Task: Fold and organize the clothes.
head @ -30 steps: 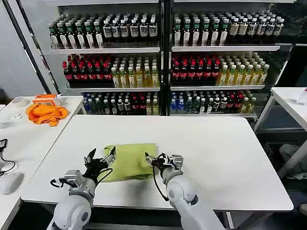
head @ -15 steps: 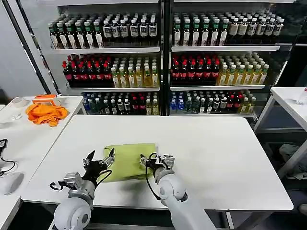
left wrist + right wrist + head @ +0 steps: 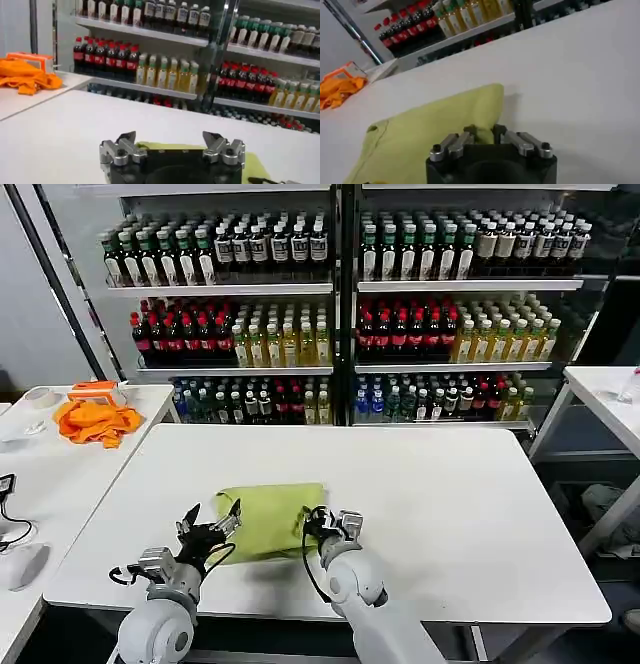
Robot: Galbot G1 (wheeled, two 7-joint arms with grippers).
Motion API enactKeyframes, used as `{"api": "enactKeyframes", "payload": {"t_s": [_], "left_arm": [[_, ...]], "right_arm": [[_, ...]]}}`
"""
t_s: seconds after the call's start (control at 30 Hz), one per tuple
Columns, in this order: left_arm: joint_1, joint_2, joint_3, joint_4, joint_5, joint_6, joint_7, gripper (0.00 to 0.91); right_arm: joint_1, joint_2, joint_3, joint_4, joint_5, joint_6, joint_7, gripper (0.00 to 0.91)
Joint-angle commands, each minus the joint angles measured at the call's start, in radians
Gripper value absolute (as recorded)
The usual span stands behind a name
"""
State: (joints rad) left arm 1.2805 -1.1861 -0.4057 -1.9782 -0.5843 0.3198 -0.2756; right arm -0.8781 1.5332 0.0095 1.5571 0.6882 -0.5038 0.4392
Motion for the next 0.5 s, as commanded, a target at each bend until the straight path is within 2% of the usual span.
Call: {"api": "enactKeyframes", "payload": {"t_s": [0.03,0.33,0.5], "left_arm": [[-0.003,-0.004,0.001,0.009,0.002,-0.005,-0.001,0.907],[-0.011,-0.012,0.012,0.007,0.003,-0.014,0.001,0.907],[-0.028,-0.017,0.024,0.01,0.004,-0.014,0.006,0.907]], "right_arm": [[0.007,-0.03,0.021,-0.002,0.005,0.0,-0.001,0.0],[-0.015,-0.146,0.066,0.074,0.005,-0.019,-0.01,0.0],[-0.045,-0.225,0.111,0.116,-0.009,-0.01,-0.036,0.0]]}}
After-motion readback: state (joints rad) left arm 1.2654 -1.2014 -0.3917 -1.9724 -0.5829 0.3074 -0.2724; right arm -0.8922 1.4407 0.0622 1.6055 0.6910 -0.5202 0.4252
